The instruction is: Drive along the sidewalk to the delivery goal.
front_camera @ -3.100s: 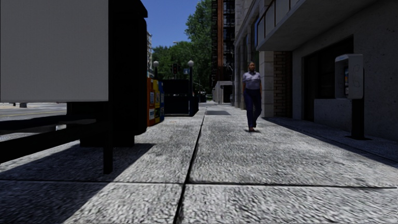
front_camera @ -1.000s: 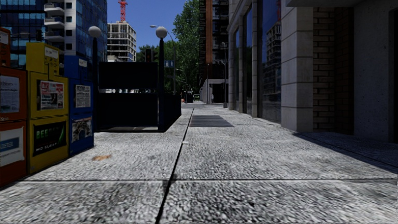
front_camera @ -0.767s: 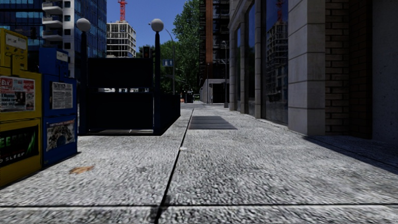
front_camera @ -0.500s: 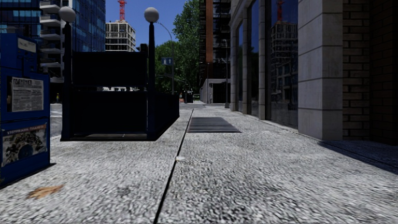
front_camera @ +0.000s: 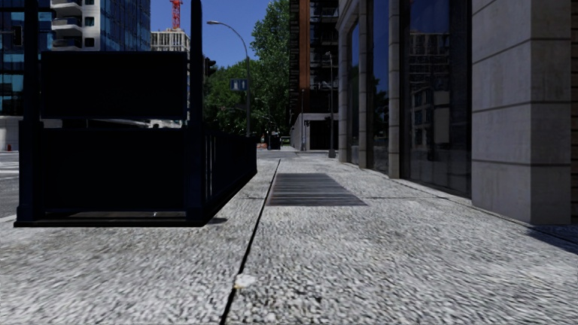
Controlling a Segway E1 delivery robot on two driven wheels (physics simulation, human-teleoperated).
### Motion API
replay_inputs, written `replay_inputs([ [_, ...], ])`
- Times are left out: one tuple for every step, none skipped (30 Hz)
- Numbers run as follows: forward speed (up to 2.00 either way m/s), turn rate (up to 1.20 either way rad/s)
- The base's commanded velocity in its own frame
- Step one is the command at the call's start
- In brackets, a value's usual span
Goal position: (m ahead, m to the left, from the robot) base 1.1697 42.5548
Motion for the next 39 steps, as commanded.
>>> replay_inputs([
  [2.0, 0.0],
  [2.0, 0.0],
  [2.0, 0.0],
  [2.0, 0.0],
  [2.0, 0.0],
  [2.0, 0.0],
  [2.0, 0.0],
  [2.0, 0.0],
  [2.0, 0.0],
  [2.0, 0.0],
  [2.0, 0.0],
  [2.0, 0.0],
  [2.0, 0.0],
  [2.0, 0.0],
  [2.0, 0.0],
  [2.0, 0.0],
  [2.0, 0.0],
  [2.0, 0.0],
  [2.0, 0.0],
  [2.0, 0.0],
  [2.0, 0.0],
  [2.0, 0.0],
  [2.0, 0.0],
  [2.0, 0.0],
  [2.0, 0.0],
  [2.0, 0.0],
  [2.0, 0.0],
  [2.0, 0.0],
  [2.0, 0.0],
  [2.0, 0.0],
  [2.0, 0.0],
  [2.0, 0.0],
  [2.0, 0.0],
  [2.0, 0.0],
  [2.0, 0.0],
  [2.0, 0.0],
  [2.0, 0.0],
  [2.0, 0.0],
  [2.0, 0.0],
])
